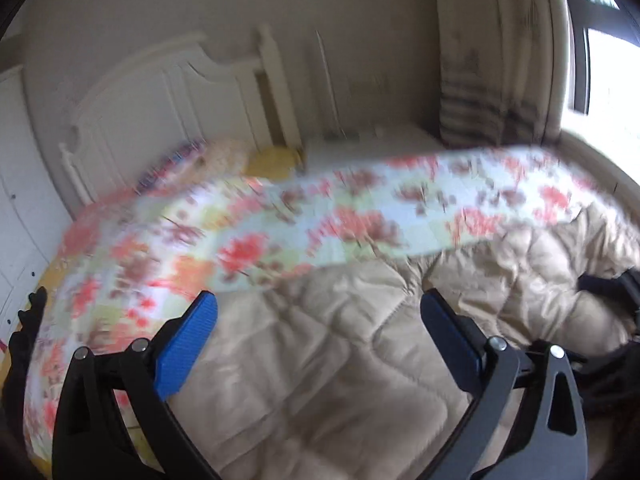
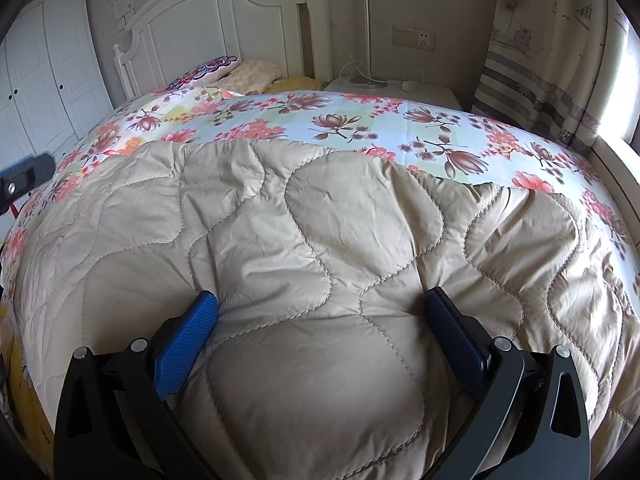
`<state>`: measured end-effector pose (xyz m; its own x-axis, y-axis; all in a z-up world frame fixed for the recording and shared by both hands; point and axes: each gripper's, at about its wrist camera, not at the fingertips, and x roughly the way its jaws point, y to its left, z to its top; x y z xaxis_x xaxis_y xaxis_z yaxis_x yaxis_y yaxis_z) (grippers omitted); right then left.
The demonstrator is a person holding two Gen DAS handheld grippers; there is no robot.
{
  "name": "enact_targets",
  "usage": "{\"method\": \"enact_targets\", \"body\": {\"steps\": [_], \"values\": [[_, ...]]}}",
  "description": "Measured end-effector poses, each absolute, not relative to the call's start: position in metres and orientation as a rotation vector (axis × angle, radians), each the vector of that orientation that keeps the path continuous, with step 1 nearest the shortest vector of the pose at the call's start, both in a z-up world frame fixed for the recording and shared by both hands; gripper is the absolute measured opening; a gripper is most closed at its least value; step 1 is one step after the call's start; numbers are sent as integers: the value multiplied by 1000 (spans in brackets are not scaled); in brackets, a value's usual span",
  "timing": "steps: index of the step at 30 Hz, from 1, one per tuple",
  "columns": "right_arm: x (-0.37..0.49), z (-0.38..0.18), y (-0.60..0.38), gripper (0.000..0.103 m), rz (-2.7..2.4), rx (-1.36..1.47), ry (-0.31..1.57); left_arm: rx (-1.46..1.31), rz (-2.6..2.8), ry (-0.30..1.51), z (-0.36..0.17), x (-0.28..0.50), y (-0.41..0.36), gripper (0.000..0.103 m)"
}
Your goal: Fold large clothes
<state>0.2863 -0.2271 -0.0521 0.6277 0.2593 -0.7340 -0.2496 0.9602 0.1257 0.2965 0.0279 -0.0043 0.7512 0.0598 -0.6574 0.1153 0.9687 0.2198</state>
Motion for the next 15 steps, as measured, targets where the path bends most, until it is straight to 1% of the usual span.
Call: {"method": "enact_targets", "body": {"steps": [2,3,4,6,15], "values": [[285,-52,-228,99,289,9,840,270,-5,821,-47,328,28,101],[285,-52,-228,99,287,9,839,214,-51,881,-62,341,37,101],[285,-52,-228,99,288,11,837,148,-77,910,-66,345,46,101],[285,-52,-227,99,285,10,840,66,-93,907,-64,348,61,101],[283,-50,-229,98,264,7,836,52,-104,909,-68,347,61,101]]}}
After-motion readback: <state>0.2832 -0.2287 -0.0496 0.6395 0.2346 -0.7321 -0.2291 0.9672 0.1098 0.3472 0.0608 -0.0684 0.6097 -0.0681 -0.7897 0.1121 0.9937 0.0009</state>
